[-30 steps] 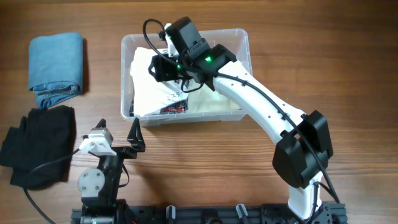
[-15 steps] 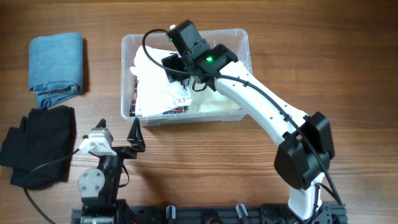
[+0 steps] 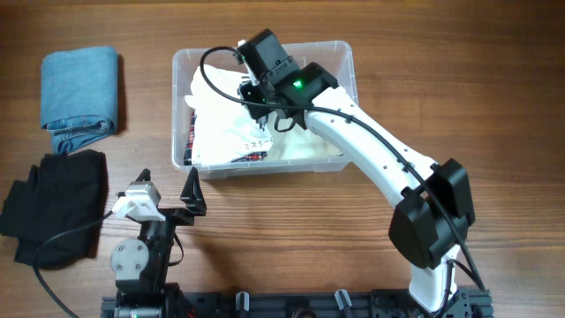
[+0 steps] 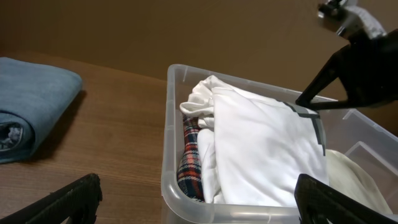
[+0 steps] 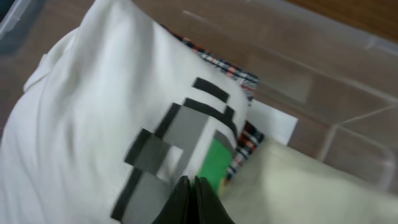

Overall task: Pack container
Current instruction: 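Press and tuck the white T-shirt into the container with the right gripper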

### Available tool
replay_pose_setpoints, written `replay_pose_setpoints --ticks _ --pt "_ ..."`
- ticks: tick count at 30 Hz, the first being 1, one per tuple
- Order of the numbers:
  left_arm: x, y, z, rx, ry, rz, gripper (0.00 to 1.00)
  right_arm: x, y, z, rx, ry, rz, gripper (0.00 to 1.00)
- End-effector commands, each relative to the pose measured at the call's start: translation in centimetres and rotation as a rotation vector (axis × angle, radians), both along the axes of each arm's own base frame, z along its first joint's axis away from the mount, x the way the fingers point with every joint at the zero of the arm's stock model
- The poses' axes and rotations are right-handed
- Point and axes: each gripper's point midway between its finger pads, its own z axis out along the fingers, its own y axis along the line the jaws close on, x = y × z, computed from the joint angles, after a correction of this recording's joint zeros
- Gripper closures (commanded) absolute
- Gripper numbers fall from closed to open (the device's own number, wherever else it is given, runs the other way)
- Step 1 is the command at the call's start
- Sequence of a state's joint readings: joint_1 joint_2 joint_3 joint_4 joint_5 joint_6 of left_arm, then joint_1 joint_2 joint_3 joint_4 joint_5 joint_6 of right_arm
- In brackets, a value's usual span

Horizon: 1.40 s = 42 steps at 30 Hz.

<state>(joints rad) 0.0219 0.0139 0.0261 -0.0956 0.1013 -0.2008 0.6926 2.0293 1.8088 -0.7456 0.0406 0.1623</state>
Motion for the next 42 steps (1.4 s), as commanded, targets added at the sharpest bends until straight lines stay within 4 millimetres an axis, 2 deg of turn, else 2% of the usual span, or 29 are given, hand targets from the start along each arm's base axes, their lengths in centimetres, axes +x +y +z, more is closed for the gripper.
replay_pose_setpoints --ticks 1,3,6,10,12,16,19,21,24,25,28,32,35,37,39,42 --pt "0.0 0.3 -0.1 -0.009 -0.002 0.015 0.0 -1.8 3.2 -2.9 0.048 0.086 0.068 0.96" --pt "0.0 0.3 -0.1 -0.009 -0.002 0.015 0.0 -2.0 4.2 -3.2 0.053 0.075 0.086 0.96" --pt "0.0 0.3 -0.1 -0.009 -0.002 0.015 0.0 -1.9 4.8 -4.0 0.053 0.074 0.085 0.96" --pt "0.0 0.3 -0.1 -0.009 -0.002 0.015 0.0 -1.4 4.2 -6.3 0.026 0.106 0.07 0.96" --pt "0.0 0.3 -0.1 -0.009 -0.002 0.015 0.0 -1.1 4.1 -6.7 0.014 0.095 0.07 0.96" --pt "0.0 0.3 -0.1 -0.009 -0.002 0.015 0.0 0.7 4.7 -5.6 0.021 -0.006 0.121 0.95" --pt "0.0 0.3 -0.1 -0.009 -0.002 0.015 0.0 1.6 5.5 -4.6 0.032 -0.078 0.166 0.9" --pt "0.0 0.3 -0.1 -0.009 -0.002 0.015 0.0 1.6 5.5 -4.3 0.029 -0.084 0.175 0.78" --pt "0.0 0.3 -0.1 -0.009 -0.002 0.015 0.0 1.1 5.1 -3.1 0.026 -0.067 0.165 0.65" --pt "0.0 0.3 -0.1 -0.009 -0.002 0.015 0.0 0.7 4.8 -2.0 0.04 -0.059 0.145 0.51" --pt "0.0 0.3 -0.1 -0.009 -0.002 0.015 0.0 0.0 3.7 0.5 0.07 -0.042 0.098 0.39" --pt "0.0 0.3 -0.1 -0.009 -0.002 0.015 0.0 -1.4 1.6 4.7 0.109 -0.033 0.054 0.24" --pt "0.0 0.3 -0.1 -0.009 -0.002 0.015 0.0 -2.7 0.2 5.9 0.111 0.006 0.019 0.16" --pt "0.0 0.3 -0.1 -0.009 -0.002 0.015 0.0 -3.7 -0.7 5.0 0.083 0.068 -0.012 0.16" --pt "0.0 0.3 -0.1 -0.009 -0.002 0.015 0.0 -4.5 -1.6 3.6 0.049 0.125 -0.036 0.23" --pt "0.0 0.3 -0.1 -0.009 -0.002 0.015 0.0 -5.6 -2.5 1.3 0.0 0.195 -0.06 0.43"
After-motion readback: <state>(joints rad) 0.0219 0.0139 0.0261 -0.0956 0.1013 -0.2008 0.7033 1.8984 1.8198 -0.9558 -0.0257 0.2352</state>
